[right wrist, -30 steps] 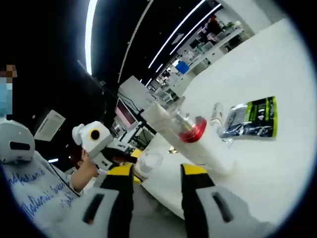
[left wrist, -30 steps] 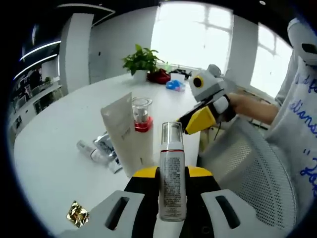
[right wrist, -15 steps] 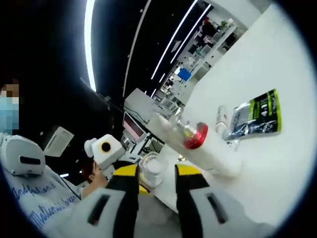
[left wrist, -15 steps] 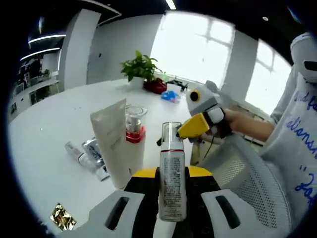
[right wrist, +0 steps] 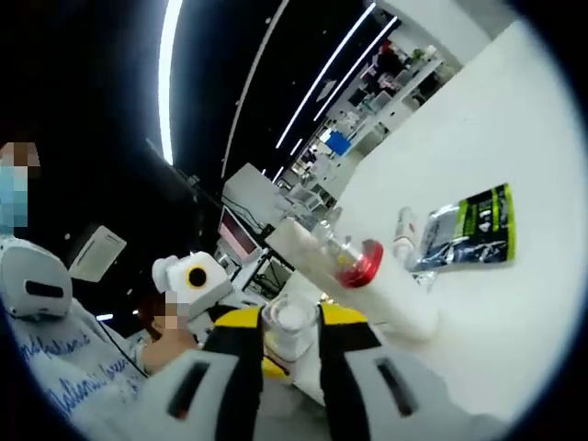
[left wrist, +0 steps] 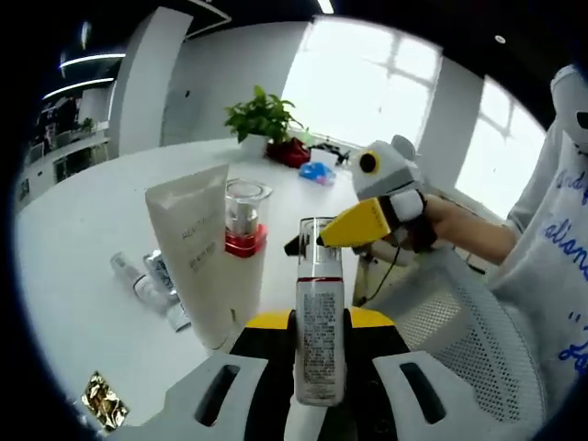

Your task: Arrange the skincare products in the storage area until every visible bottle or jar stands upright without overlapping.

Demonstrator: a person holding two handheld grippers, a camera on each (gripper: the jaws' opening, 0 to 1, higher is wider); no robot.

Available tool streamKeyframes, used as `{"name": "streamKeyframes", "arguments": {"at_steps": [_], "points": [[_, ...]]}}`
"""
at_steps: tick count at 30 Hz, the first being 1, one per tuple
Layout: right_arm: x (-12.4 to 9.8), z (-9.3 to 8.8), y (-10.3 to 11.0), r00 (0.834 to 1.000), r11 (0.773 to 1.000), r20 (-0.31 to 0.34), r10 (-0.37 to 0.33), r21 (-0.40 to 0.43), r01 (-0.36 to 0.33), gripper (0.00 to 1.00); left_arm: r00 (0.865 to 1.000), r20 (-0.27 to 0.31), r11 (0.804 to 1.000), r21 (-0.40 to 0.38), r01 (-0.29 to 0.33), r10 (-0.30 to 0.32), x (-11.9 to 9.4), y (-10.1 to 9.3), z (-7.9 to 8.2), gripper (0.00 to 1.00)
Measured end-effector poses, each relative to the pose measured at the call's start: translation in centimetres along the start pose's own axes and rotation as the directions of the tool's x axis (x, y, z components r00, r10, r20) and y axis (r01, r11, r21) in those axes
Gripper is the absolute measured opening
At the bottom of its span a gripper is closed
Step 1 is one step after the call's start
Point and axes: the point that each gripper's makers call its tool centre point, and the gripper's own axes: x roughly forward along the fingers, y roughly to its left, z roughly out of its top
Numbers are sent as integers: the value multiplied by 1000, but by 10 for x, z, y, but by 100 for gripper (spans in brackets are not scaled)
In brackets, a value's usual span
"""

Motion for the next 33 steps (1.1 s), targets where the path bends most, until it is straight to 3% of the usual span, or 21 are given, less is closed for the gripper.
{"name": "streamKeyframes", "arguments": {"at_steps": [13,17,20,25,30,33], "points": [[10,-11,6,989,965,-122,-86,-256,52,21,996,-81,993,110,-31,40,9,4,-15,17],[13,-16,6,981,946,-158,-116,-319,61,21,993,-103,986,164,-39,57,11,4,-20,18],[16,-20,6,971,923,-190,-147,-378,66,21,988,-127,967,247,-58,92,13,9,-23,21],[20,-24,7,960,893,-217,-177,-446,64,21,980,-165,958,280,-58,108,15,14,-28,25],[20,-25,3,947,857,-233,-222,-510,76,21,977,-170,957,279,-75,126,16,16,-30,23],[20,-25,2,944,848,-237,-227,-525,72,21,978,-164,961,266,-79,126,17,17,-28,23]]}}
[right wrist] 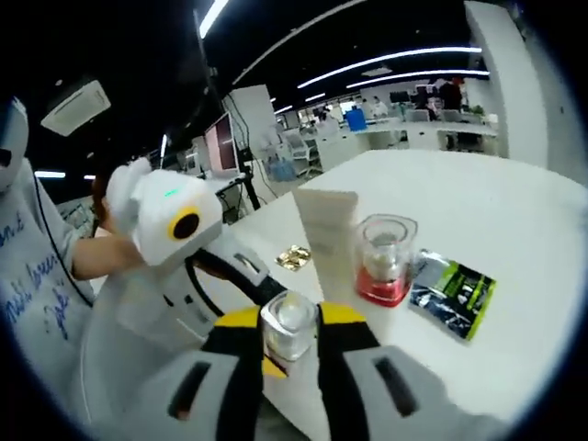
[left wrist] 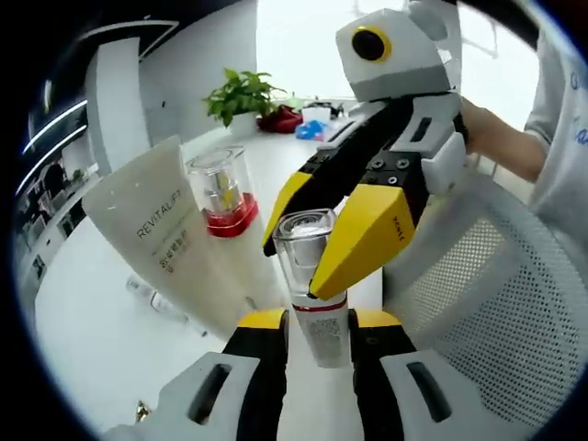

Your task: Arrange the skincare products in the storage area until every visible bottle or jar stands upright without overlapping.

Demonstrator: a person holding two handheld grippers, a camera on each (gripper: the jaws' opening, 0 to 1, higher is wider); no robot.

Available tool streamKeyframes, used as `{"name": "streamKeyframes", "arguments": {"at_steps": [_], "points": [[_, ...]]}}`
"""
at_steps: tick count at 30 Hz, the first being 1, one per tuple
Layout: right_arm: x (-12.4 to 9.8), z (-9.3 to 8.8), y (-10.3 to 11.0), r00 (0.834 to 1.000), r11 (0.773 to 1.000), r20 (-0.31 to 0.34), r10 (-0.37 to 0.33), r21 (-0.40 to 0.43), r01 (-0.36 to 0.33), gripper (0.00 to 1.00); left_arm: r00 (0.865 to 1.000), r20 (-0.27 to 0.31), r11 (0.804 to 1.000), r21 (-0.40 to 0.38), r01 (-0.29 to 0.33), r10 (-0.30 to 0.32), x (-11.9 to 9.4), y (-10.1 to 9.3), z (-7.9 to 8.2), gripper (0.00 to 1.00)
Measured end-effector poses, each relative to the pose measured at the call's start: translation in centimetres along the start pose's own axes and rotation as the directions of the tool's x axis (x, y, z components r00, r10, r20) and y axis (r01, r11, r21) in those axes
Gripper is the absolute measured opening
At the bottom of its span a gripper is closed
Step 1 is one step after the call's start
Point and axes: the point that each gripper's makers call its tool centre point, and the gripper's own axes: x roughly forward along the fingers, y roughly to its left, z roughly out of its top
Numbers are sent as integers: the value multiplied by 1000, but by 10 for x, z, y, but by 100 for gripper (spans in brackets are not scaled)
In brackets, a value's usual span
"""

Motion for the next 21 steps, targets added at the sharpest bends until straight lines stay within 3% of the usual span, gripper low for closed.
{"name": "streamKeyframes", "arguments": {"at_steps": [21], "points": [[7,-6,-17,995,990,-52,-82,-122,75,21,1000,-3,1000,-13,-7,7,18,8,-4,17]]}}
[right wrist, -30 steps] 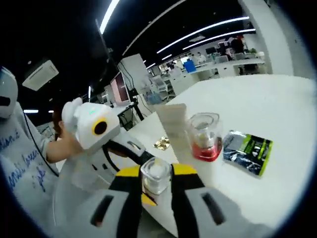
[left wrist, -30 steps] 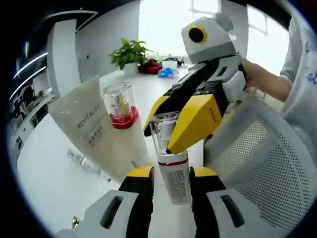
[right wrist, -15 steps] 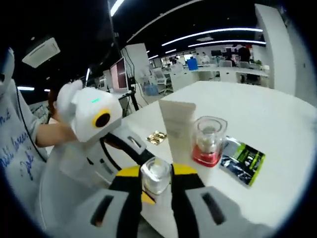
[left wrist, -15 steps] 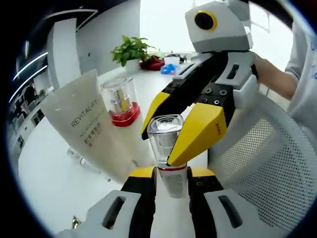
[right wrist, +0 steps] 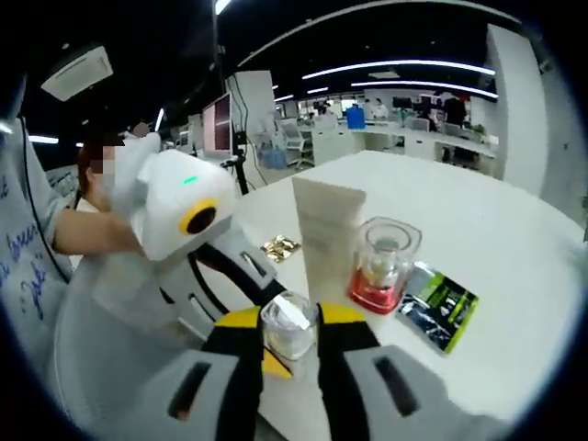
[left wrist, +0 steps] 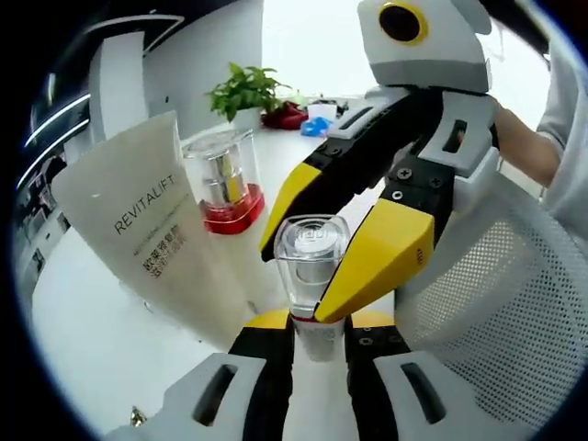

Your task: Arrange the skincare products in the storage area until every visible bottle or jar stands upright without overlapping.

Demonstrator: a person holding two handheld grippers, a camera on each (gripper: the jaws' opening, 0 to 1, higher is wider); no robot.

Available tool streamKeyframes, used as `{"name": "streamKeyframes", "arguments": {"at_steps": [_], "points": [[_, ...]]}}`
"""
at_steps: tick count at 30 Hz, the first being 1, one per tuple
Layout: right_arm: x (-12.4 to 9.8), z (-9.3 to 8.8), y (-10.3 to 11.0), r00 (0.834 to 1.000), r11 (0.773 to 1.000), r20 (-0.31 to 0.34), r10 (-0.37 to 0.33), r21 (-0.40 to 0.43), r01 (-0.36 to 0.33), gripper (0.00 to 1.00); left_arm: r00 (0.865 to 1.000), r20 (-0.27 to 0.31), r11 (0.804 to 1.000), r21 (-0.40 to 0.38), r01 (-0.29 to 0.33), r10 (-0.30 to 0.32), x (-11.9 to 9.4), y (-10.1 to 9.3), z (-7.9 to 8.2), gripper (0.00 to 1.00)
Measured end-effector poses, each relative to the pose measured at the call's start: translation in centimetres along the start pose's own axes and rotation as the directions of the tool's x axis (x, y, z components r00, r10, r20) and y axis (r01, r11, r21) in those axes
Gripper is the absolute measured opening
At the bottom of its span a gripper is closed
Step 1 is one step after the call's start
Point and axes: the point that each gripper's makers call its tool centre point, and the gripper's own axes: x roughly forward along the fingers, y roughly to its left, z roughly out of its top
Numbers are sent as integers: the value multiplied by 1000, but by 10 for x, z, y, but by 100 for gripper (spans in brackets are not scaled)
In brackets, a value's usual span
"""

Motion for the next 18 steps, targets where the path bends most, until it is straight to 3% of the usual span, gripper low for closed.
{"name": "streamKeyframes", "arguments": {"at_steps": [18], "points": [[6,-11,-2,999,1000,-26,-25,-15,25,22,1000,15,1000,4,8,-8,10,2,-8,17]]}}
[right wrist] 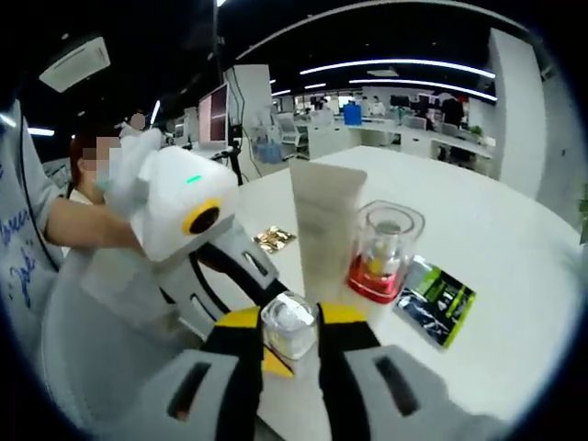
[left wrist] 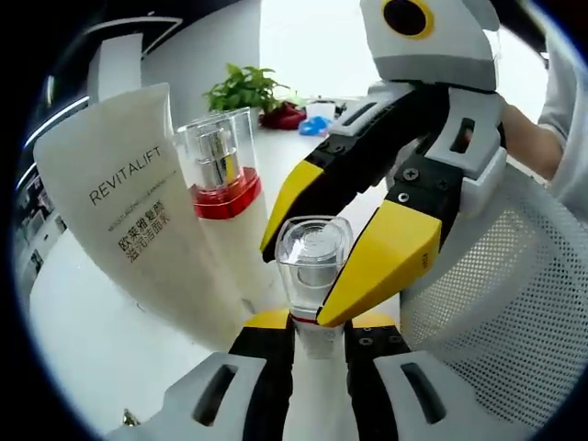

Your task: Arrange the skincare products in the storage area until every visible bottle or jar stands upright without overlapping.

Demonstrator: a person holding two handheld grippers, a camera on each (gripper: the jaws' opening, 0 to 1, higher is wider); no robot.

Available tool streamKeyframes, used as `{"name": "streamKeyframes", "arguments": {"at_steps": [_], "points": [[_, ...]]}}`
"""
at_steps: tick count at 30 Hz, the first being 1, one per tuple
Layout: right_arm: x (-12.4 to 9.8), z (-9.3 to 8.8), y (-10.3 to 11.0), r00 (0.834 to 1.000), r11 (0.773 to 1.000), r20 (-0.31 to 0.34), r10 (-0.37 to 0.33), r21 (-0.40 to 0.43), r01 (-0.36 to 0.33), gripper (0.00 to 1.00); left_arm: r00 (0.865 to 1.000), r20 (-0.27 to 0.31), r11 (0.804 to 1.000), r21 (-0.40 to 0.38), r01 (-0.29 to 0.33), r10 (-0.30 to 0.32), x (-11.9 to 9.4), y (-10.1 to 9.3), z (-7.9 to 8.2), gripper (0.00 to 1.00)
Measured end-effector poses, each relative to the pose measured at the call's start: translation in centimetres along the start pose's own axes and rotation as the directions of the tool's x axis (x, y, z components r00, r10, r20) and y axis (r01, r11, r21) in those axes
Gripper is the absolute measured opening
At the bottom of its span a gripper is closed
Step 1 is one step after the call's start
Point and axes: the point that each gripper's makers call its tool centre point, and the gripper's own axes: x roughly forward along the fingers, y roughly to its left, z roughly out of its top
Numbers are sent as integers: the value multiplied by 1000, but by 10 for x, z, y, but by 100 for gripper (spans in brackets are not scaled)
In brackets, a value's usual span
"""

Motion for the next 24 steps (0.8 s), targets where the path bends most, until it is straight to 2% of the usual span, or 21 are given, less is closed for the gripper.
{"name": "streamKeyframes", "arguments": {"at_steps": [5,8,11,13,18,24], "points": [[1,1,-1,1000,1000,-2,-6,-11,6,23,1000,23,1000,2,4,-4,0,1,0,17],[1,2,-1,1000,1000,12,5,31,-6,24,1000,28,1000,6,11,-11,1,1,1,17],[-2,-2,-4,1000,1000,-11,-10,24,10,32,999,30,1000,4,9,-9,1,1,1,17],[-6,-3,-1,1000,1000,-16,-8,10,8,30,1000,26,1000,12,9,-9,1,1,1,17],[-14,-1,1,1000,999,-2,3,38,-3,31,999,28,999,26,22,-23,2,-2,2,17],[-17,-7,-1,1000,999,-25,-4,37,5,31,999,35,998,61,8,-10,3,-1,4,18]]}}
